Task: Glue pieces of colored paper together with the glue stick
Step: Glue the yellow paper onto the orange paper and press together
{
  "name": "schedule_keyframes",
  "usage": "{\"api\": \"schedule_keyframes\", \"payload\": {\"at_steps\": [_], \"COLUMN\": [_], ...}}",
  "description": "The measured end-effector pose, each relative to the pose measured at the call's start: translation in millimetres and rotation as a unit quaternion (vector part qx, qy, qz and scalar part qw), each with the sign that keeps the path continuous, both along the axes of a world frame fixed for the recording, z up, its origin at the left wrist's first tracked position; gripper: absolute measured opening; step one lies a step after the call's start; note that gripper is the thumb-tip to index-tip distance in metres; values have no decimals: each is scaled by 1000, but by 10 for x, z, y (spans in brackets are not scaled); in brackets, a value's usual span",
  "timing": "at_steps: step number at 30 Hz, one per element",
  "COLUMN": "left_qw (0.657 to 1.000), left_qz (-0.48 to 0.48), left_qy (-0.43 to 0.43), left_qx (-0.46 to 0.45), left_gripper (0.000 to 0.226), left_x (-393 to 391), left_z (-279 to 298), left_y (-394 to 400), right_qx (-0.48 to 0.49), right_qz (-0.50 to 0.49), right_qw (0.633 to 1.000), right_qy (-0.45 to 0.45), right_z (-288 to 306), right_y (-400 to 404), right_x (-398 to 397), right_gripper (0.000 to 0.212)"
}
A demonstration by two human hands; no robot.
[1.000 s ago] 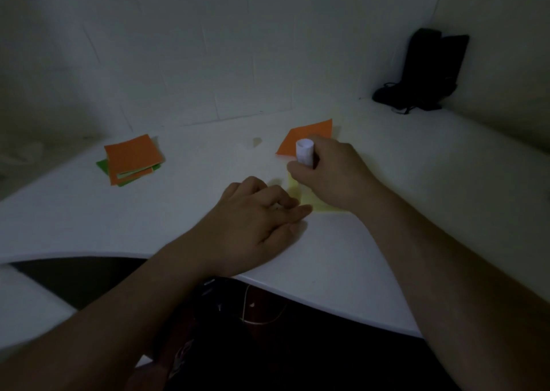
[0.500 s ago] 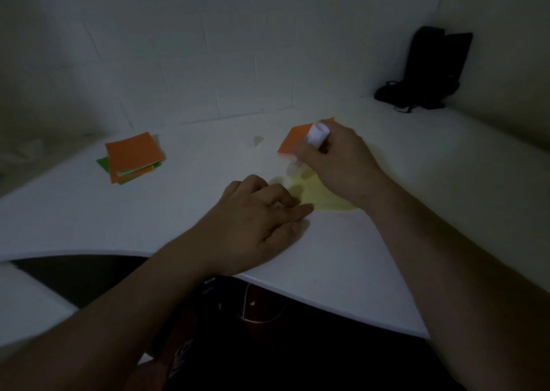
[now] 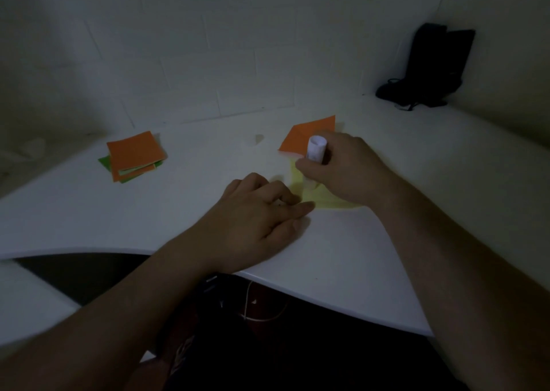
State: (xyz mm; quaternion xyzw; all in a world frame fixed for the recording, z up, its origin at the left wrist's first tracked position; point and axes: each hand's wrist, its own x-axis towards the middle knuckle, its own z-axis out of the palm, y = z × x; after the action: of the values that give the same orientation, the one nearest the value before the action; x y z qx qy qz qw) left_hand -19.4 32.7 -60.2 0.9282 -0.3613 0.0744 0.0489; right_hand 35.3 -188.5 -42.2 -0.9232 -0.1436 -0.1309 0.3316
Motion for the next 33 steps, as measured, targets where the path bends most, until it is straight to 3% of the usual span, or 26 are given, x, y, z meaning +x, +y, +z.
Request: {"api": "schedule_keyframes", "payload": {"at_steps": [14, 28, 33], "left_qw": [1000, 1000, 1000], "left_qz": [1, 1, 1], "left_qy": [1, 0, -3], "left_qx": [3, -3, -10], "left_gripper": [60, 58, 57], "left_x": [8, 11, 4], "left_z": [-5, -13, -13], "left_y": [3, 4, 1], "right_qx": [4, -3, -5], "right_qz": [-33, -1, -11], "right_qw": [999, 1000, 999], "right_qy": [11, 31, 30], "right_z": [47, 89, 129], "right_y": [-218, -470, -467], "right_x": [-52, 1, -32], "right_gripper": [30, 32, 24]}}
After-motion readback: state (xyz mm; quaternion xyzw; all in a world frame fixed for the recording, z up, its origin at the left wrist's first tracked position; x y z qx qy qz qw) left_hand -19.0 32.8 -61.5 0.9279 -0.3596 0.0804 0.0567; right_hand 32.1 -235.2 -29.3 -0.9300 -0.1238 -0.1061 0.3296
